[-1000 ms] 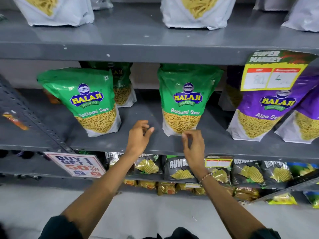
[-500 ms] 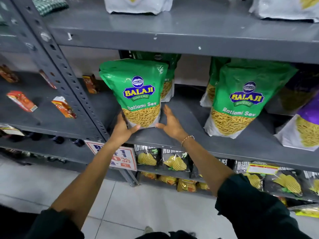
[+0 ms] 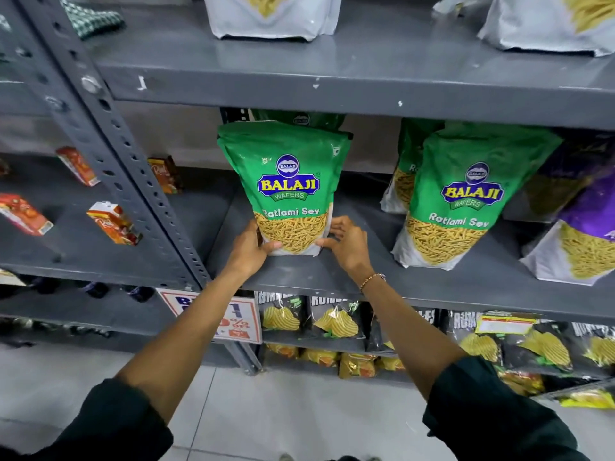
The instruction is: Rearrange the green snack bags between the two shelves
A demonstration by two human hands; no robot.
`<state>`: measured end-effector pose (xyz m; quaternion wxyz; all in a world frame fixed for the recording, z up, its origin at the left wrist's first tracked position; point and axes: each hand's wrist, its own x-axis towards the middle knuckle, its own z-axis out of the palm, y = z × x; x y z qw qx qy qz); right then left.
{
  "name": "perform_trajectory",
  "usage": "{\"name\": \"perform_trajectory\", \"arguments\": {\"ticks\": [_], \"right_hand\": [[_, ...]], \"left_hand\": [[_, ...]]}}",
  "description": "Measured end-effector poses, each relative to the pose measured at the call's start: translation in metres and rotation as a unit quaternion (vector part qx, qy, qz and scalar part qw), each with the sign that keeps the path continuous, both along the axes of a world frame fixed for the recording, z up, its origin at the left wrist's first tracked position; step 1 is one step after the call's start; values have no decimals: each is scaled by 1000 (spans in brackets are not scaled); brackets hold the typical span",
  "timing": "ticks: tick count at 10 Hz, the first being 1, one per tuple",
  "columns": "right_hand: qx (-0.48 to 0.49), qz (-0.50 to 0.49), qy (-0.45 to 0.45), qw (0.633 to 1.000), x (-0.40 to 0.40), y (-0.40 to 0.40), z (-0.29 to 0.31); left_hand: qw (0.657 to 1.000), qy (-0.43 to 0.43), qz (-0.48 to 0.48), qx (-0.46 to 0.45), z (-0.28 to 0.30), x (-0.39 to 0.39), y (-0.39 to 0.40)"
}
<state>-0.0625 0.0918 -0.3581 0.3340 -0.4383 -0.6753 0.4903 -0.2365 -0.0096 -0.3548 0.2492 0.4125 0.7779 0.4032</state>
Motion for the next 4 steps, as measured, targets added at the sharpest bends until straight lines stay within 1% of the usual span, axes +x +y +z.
{"name": "perform_trajectory", "arguments": {"ticks": [2, 3, 4], "right_hand": [[-1, -15, -4, 1000, 2, -3, -3], [-11, 15, -28, 999, 6, -10, 6], [38, 9, -78, 996, 12, -22, 12]], "left_hand": [[999, -10, -21, -28, 3, 4, 4], [998, -5, -29, -62, 12, 11, -2], [999, 31, -3, -42, 9, 20, -11]]}}
